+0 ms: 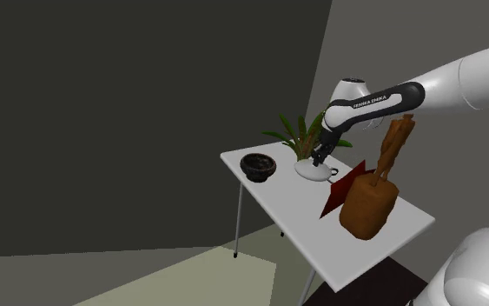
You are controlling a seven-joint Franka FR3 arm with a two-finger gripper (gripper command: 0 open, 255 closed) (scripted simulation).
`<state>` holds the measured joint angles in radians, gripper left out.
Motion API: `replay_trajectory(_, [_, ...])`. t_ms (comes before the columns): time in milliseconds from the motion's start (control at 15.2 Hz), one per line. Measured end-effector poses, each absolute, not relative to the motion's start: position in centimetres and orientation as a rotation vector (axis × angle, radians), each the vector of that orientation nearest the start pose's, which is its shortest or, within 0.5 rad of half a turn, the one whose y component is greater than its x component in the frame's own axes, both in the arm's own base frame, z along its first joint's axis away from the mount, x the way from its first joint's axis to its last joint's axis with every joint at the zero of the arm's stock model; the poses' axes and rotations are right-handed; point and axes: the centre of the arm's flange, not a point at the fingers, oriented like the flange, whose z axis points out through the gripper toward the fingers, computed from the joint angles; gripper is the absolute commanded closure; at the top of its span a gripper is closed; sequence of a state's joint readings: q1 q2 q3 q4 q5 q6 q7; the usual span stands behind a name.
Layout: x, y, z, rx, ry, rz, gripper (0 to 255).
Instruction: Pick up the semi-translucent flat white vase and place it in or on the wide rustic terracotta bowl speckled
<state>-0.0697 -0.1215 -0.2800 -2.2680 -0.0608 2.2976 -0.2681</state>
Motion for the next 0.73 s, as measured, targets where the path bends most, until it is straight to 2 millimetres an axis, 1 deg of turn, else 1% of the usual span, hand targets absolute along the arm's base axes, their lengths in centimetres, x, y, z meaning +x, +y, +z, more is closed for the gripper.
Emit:
replay_trajectory(198, [48.2, -18.0, 43.7, -3.192, 0.072, -0.217, 255])
replay_trajectory(264, [48.8, -17.8, 44.1, -3.192, 0.072, -0.217, 255])
replay_trajectory(396, [50.7, -17.2, 44.2, -3.192, 0.072, -0.216, 255])
replay_trajectory(660, [55.8, -16.4, 45.4, -3.193, 0.072, -0.216, 255])
replay_trajectory(726, [57.0, -15.9, 45.8, -3.193, 0.072, -0.216, 255])
